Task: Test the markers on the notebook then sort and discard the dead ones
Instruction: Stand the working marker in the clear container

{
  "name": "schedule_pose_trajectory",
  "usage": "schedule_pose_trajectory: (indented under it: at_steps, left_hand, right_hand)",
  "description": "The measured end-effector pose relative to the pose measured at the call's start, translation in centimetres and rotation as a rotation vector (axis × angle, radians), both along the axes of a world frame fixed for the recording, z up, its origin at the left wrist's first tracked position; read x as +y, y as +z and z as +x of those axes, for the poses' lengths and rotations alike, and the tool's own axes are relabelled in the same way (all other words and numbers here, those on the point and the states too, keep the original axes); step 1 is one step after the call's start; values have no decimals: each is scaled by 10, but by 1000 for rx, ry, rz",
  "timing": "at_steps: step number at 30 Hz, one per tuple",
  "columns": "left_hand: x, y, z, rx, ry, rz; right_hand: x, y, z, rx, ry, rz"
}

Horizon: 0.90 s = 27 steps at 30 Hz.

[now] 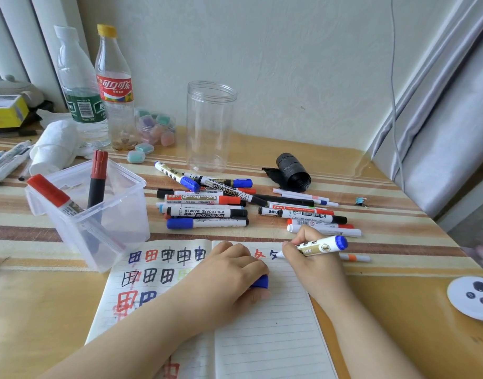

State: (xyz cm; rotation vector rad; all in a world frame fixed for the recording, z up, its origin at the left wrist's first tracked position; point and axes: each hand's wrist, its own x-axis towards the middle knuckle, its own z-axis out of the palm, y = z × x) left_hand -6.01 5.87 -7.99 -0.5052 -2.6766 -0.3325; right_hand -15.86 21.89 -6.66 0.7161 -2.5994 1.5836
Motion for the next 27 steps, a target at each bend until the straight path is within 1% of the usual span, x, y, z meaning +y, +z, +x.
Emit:
schedule_pose_trajectory:
  at_steps: [4, 8, 14, 22, 25, 27]
  left_hand:
    - [0, 0, 1, 2, 3, 1]
    - [0, 0, 0, 1, 5, -3]
    - [0, 1, 0, -11, 11, -9]
    - [0, 1, 1, -35, 0, -3]
    - [-1, 2, 1, -31, -11, 44]
    - [-5, 4, 0, -37, -11, 116]
  right_hand:
    - [4, 2, 1, -28, -46, -32]
    - [5, 3, 2, -60, -24, -61]
    - [4, 2, 3, -45, -1, 14]
    - [6, 0, 3, -52, 7, 11]
    - [6, 3, 4, -36, -20, -5]
    - [8, 7, 6, -58, -35, -86]
